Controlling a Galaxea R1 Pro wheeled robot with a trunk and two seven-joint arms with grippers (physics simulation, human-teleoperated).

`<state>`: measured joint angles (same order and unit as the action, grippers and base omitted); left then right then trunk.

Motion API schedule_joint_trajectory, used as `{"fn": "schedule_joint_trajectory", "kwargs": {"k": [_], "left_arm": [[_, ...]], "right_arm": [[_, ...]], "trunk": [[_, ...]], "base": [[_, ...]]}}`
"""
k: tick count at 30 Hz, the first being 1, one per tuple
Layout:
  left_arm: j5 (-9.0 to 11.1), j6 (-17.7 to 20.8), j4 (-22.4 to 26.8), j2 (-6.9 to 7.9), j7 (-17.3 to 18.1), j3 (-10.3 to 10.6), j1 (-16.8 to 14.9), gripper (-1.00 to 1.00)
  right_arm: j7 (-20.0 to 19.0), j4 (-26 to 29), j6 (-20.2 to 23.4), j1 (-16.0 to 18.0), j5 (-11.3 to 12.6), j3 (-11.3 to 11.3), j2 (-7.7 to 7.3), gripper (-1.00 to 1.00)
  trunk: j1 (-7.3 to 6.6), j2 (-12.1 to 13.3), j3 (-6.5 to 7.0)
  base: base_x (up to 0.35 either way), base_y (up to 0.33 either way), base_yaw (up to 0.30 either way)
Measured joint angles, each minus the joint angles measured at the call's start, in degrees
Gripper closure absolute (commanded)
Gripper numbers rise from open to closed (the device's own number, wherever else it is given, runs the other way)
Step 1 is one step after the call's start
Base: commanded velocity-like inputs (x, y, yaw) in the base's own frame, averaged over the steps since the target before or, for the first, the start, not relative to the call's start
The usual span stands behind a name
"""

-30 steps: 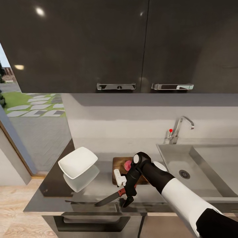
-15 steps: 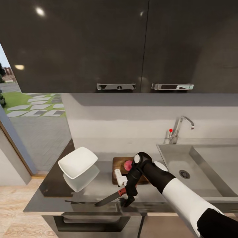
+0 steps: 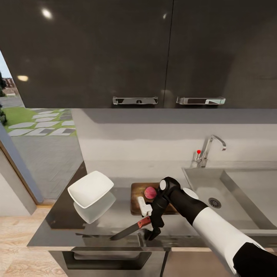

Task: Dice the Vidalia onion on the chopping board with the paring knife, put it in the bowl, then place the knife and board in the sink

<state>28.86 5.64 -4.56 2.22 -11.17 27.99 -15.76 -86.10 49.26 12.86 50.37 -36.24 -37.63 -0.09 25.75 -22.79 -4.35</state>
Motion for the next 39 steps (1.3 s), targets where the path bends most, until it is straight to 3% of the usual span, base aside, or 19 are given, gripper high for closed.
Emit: {"fn": "schedule_joint_trajectory", "kwargs": {"k": [39], "left_arm": [[0.0, 0.0, 0.0, 0.00, 0.0, 0.0, 0.0, -1.00]], "right_arm": [[3.2, 0.0, 0.0, -0.1, -0.2, 0.1, -0.22, -1.00]], "trunk": [[0.00, 0.0, 0.00]], "base": [[0.000, 0.000, 0.000]]}}
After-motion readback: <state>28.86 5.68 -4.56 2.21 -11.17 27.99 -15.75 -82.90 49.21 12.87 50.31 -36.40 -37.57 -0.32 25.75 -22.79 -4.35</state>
